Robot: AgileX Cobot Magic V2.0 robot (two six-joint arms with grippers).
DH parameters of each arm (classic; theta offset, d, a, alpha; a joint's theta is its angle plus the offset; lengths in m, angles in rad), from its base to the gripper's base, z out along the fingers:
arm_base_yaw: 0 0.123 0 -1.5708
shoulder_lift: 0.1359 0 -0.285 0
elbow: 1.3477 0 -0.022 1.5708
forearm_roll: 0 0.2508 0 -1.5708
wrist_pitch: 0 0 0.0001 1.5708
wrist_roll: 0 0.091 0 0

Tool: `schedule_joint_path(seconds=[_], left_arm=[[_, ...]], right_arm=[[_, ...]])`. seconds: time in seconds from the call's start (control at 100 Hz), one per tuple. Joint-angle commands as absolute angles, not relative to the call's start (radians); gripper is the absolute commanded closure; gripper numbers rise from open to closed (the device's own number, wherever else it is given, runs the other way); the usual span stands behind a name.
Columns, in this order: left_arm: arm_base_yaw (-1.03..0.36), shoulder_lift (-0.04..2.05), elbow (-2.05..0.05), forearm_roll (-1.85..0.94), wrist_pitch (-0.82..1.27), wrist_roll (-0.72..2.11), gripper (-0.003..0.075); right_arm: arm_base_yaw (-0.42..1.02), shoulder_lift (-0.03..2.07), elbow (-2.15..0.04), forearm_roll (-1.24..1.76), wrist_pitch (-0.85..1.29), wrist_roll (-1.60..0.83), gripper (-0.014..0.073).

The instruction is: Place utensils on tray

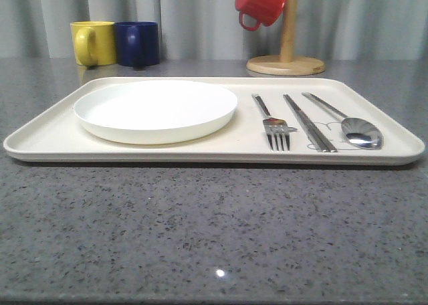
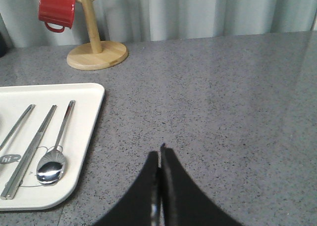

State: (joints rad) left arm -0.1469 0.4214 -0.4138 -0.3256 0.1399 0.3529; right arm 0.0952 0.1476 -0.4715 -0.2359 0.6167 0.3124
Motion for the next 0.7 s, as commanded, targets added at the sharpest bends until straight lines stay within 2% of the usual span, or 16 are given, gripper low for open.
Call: schedule_joint_path(seconds=[0.0, 0.21, 0.45, 0.69], left_arm=[[-0.145, 0.429, -0.442, -0.332, 0.068, 0.349, 0.0738], [-0.145, 0.429, -0.442, -0.332, 0.068, 0.349, 0.0738], [-0.145, 0.429, -0.442, -0.332, 0.068, 0.349, 0.0738], [-0.145, 0.429, -0.442, -0.332, 0.068, 0.349, 0.0738]], right_arm=[[0.090, 0.158, -0.495, -0.258, 0.534, 0.307, 0.0662], [0.090, 0.158, -0.464, -0.227, 0.431, 0.284, 0.0662], [0.090, 0.151, -0.354, 0.000, 0.265, 0.020, 0.0662], [0.090, 0.040, -0.210, 0.000, 0.151, 0.008, 0.0662]])
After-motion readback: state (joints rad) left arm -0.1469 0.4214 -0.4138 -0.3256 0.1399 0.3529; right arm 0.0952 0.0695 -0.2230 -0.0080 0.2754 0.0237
